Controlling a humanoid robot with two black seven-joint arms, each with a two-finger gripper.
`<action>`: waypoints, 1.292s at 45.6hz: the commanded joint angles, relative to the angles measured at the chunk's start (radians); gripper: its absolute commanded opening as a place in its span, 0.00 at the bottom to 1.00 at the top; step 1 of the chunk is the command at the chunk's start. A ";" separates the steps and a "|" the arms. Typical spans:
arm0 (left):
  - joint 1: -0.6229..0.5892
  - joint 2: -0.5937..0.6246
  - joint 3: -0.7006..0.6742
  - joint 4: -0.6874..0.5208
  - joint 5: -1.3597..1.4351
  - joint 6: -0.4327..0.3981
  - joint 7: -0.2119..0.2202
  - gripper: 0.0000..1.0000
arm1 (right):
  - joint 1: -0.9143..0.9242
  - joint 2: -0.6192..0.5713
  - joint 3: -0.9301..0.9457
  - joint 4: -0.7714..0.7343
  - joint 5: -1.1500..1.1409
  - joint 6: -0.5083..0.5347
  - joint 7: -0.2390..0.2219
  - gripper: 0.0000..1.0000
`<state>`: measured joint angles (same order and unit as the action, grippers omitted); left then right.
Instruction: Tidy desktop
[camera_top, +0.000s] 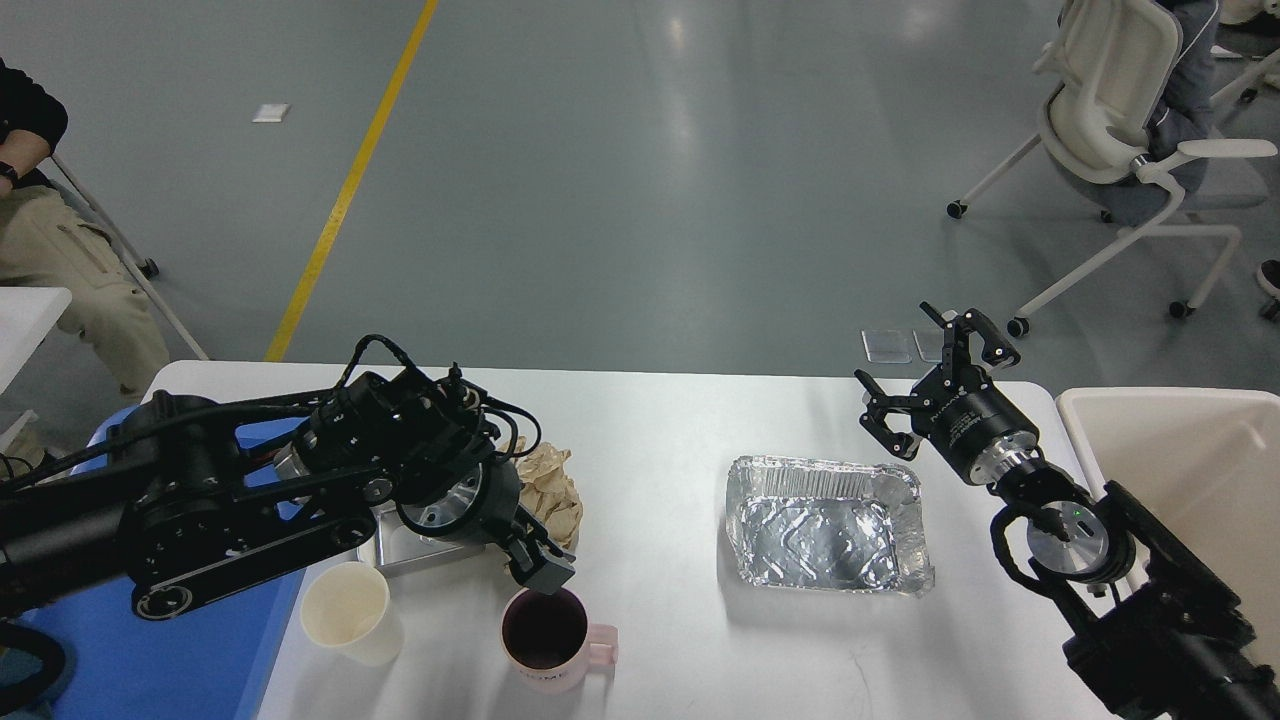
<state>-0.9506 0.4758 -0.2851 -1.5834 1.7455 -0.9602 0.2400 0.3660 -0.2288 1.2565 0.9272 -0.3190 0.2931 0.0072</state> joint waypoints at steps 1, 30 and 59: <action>0.045 0.015 0.003 -0.003 0.002 0.000 0.002 0.93 | 0.001 0.000 0.000 -0.002 -0.002 0.000 0.000 1.00; 0.141 0.015 0.007 0.032 0.009 0.000 0.010 0.85 | -0.001 -0.009 0.000 0.004 0.000 0.000 0.000 1.00; 0.190 -0.026 0.007 0.183 0.026 0.000 0.015 0.65 | -0.006 -0.009 0.000 0.004 0.000 0.000 0.011 1.00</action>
<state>-0.7777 0.4608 -0.2777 -1.4080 1.7708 -0.9598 0.2551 0.3599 -0.2378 1.2563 0.9312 -0.3191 0.2931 0.0181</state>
